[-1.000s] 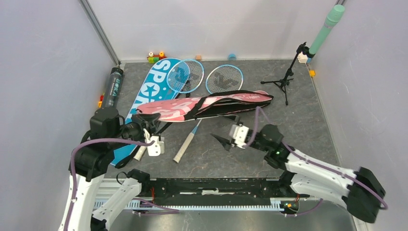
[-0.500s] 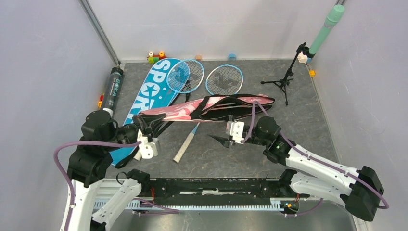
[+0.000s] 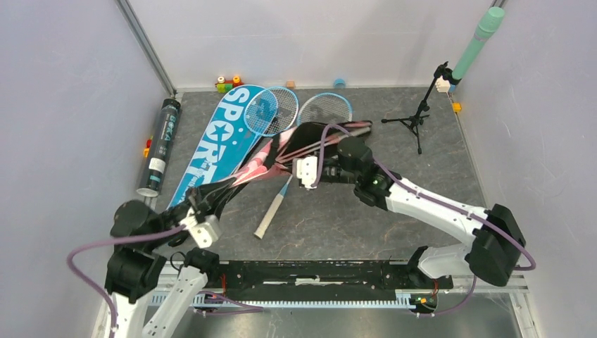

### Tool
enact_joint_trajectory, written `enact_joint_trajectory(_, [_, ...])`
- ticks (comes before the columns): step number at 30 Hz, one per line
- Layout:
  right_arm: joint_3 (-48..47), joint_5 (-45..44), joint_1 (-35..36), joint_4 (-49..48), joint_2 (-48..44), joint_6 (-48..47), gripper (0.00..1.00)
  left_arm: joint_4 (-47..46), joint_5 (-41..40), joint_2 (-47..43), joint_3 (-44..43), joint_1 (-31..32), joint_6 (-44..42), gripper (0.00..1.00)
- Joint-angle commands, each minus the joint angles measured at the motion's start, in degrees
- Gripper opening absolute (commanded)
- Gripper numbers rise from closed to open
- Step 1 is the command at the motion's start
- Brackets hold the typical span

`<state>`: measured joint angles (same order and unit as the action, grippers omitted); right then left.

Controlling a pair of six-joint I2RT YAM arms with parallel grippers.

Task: Pack up the badminton gear
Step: Zip the racket bag at the center of the board.

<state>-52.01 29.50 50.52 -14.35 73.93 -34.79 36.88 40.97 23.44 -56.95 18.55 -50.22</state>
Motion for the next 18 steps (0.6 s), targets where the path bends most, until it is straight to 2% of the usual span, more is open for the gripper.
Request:
enact_joint_trajectory(1, [-13.3,8.4,0.9,-3.2,3.3,-12.9,0.00,-14.1,1.6,-7.3,4.0,0.6,14.4,0.03])
enact_joint_trajectory(5, [-14.4,7.2,0.9,-17.3,5.8,-16.3,0.00,-17.1,-2.6,-9.8,6.5,0.6,22.3,0.02])
enact_joint_trajectory(8, [-16.7,4.3,0.4,-15.5,8.4,-20.5,0.00,-22.7,-6.1,-8.0,11.3,0.6,30.7,0.02])
enact_joint_trajectory(10, [-15.8,1.4,-0.3,-15.1,8.9,-21.9,0.00,-26.6,-5.5,-5.5,15.0,0.6,35.4,0.02])
enact_joint_trajectory(12, [-11.2,-2.1,-1.6,-17.7,7.8,-23.6,0.00,-33.2,-2.9,-3.0,19.9,0.6,41.1,0.02])
enact_joint_trajectory(15, [-1.8,-7.2,-4.4,-21.0,5.9,-23.9,0.00,-48.4,2.6,0.5,29.3,1.3,53.0,0.02])
enact_joint_trajectory(17, [5.0,-9.3,-6.0,-24.0,4.9,-22.7,0.00,-56.4,-0.5,1.5,35.2,3.6,58.9,0.02])
enact_joint_trajectory(18, [8.6,-9.3,-6.5,-25.5,4.6,-21.8,0.00,-58.7,-3.8,1.7,37.9,5.7,60.3,0.07])
